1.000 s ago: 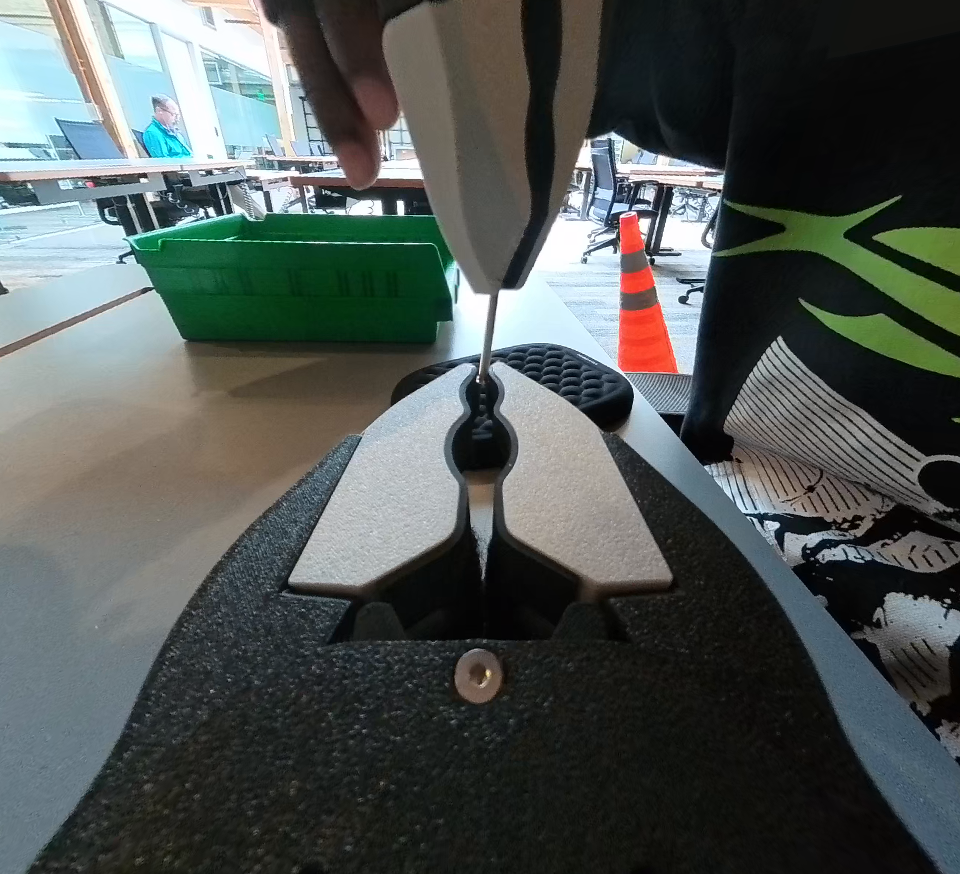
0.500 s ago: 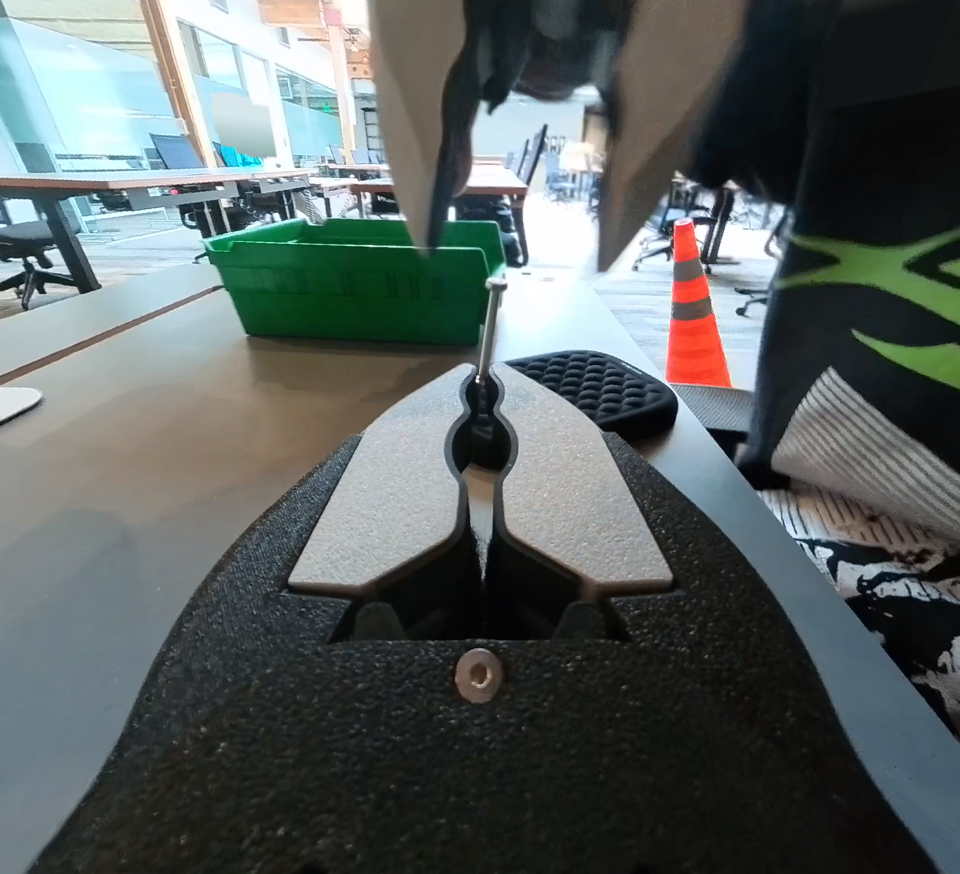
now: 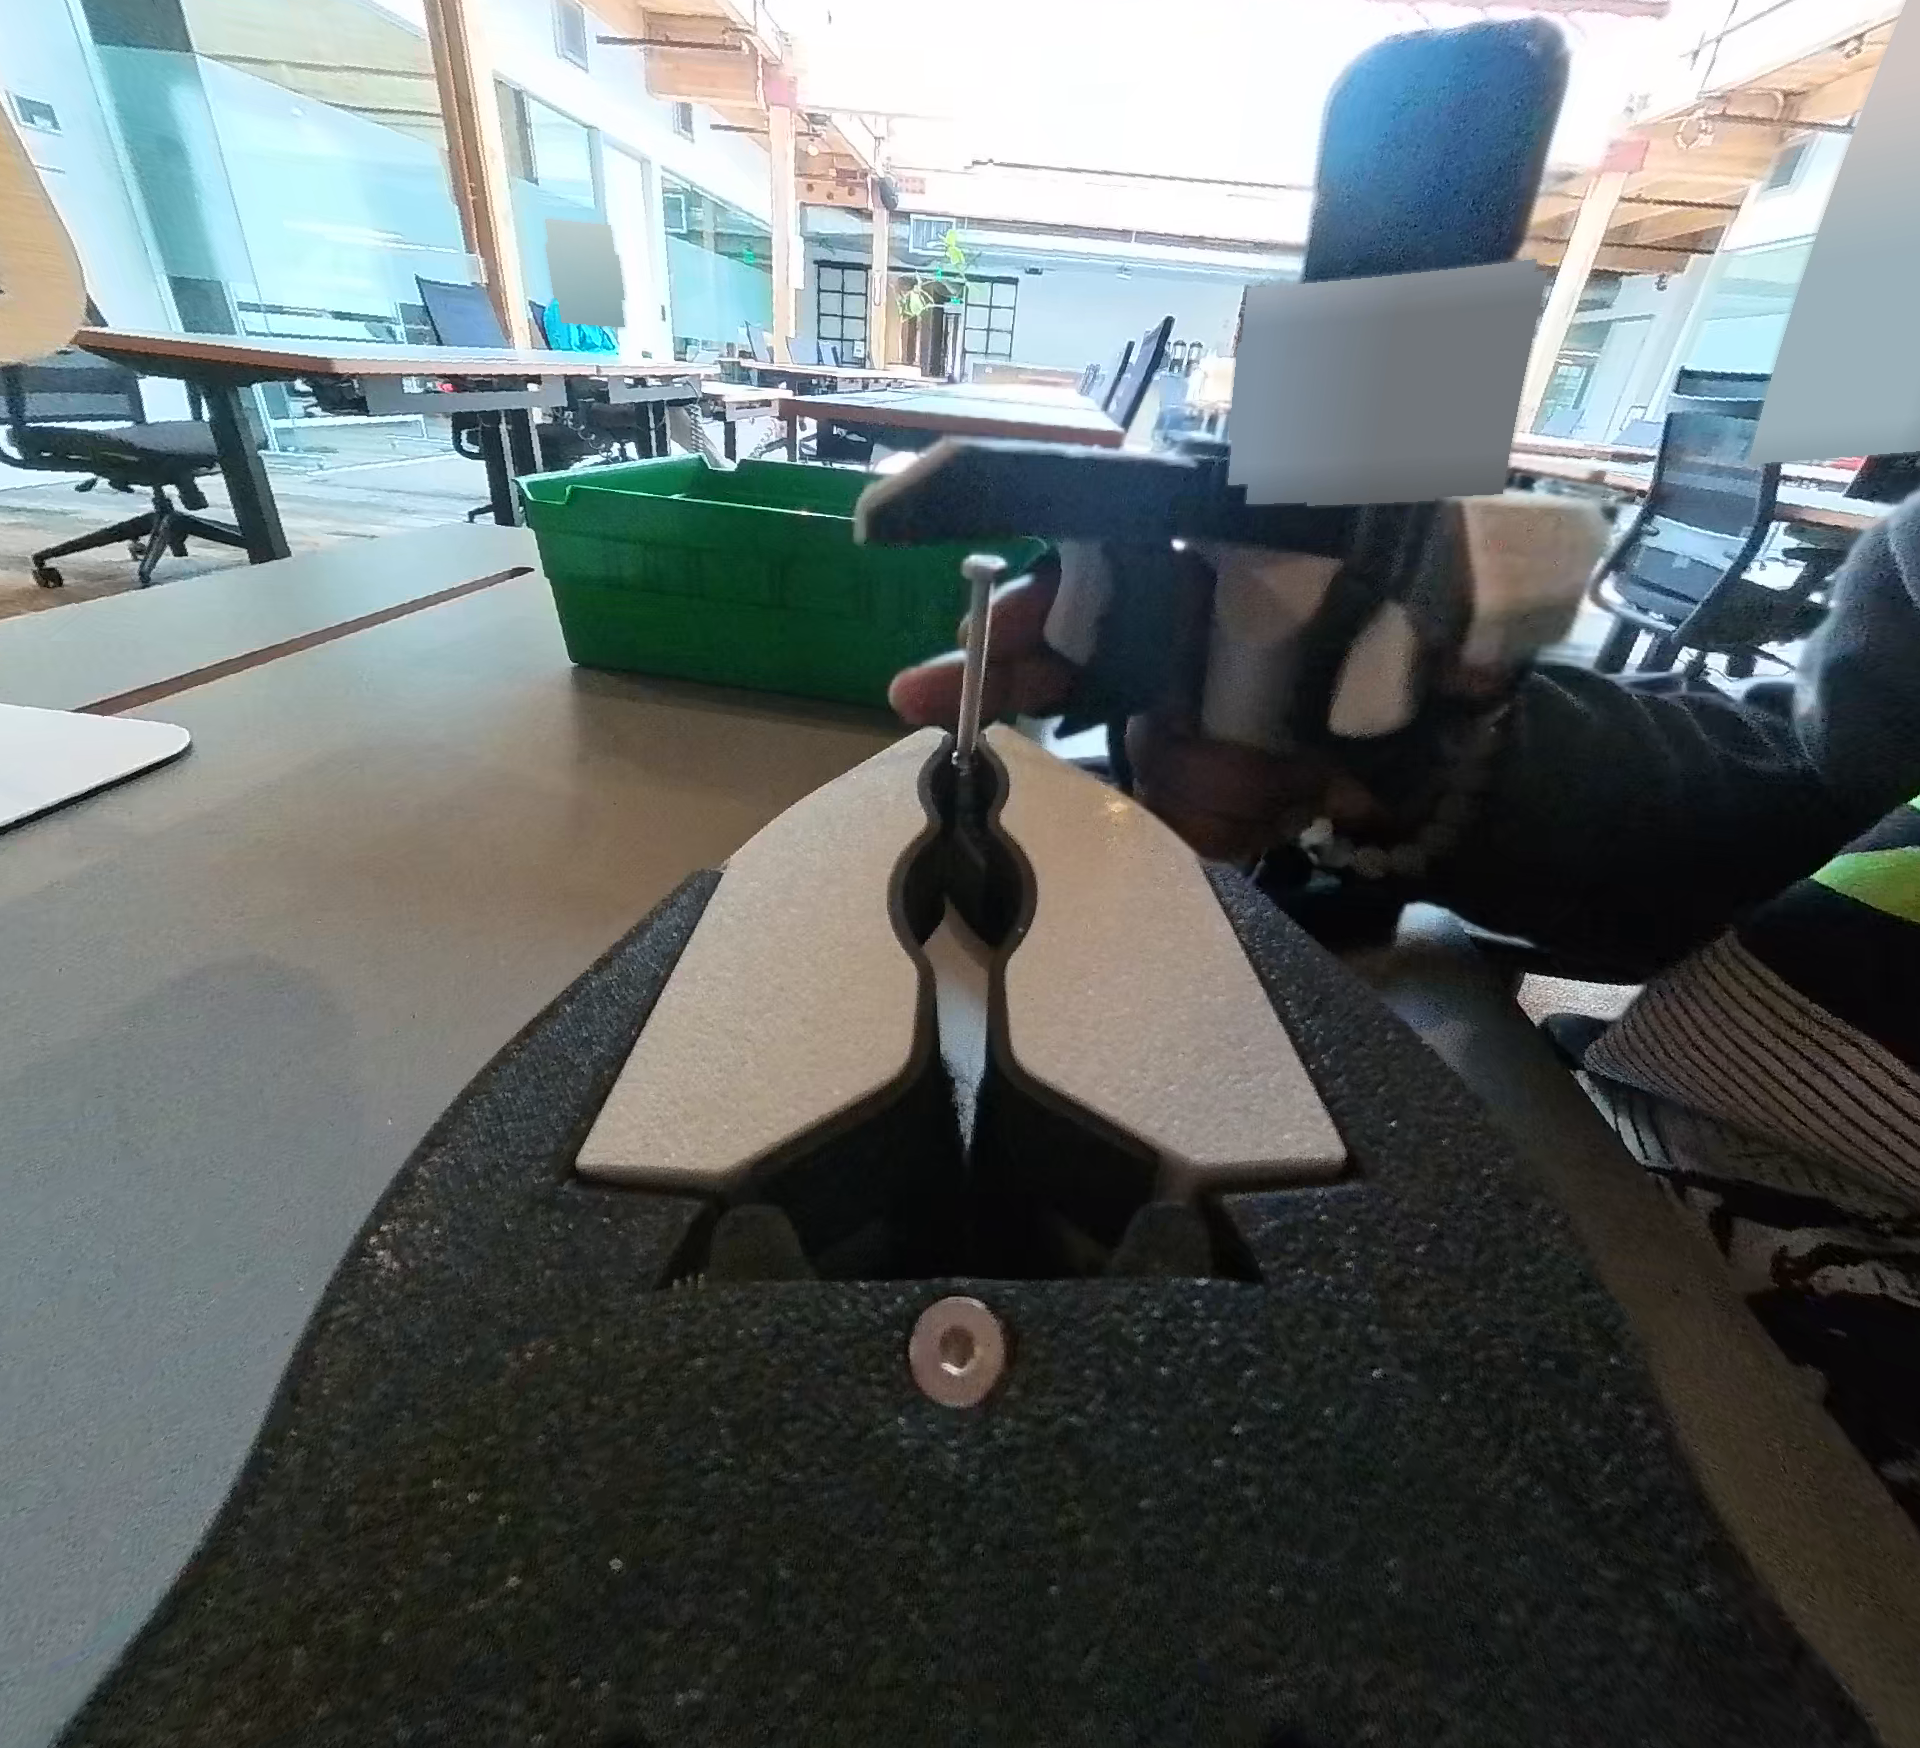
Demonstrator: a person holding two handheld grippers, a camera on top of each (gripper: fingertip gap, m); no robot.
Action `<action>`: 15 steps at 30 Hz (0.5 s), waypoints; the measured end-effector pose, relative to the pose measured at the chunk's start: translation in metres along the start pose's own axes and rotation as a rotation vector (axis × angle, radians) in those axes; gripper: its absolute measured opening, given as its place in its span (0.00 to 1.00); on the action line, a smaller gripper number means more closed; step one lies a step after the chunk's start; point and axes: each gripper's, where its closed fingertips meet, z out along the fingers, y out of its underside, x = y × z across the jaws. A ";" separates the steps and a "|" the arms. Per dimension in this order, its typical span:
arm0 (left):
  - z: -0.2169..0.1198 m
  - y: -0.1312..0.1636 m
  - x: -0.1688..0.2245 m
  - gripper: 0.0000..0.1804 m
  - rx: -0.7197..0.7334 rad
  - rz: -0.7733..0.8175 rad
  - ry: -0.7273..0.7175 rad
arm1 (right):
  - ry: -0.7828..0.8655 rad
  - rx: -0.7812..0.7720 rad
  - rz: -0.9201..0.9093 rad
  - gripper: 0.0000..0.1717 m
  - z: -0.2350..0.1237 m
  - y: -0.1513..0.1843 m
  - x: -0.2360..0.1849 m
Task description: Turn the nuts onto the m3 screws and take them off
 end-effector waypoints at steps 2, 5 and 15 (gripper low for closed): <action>0.000 0.000 0.001 0.00 -0.003 0.004 0.003 | -0.016 -0.023 -0.010 0.47 0.006 0.007 -0.005; 0.001 0.001 0.001 0.00 -0.011 0.008 0.001 | -0.040 -0.006 0.015 0.46 0.011 0.007 -0.010; -0.001 0.001 -0.008 0.00 -0.004 -0.019 -0.043 | -0.026 -0.007 -0.016 0.46 0.008 0.007 -0.016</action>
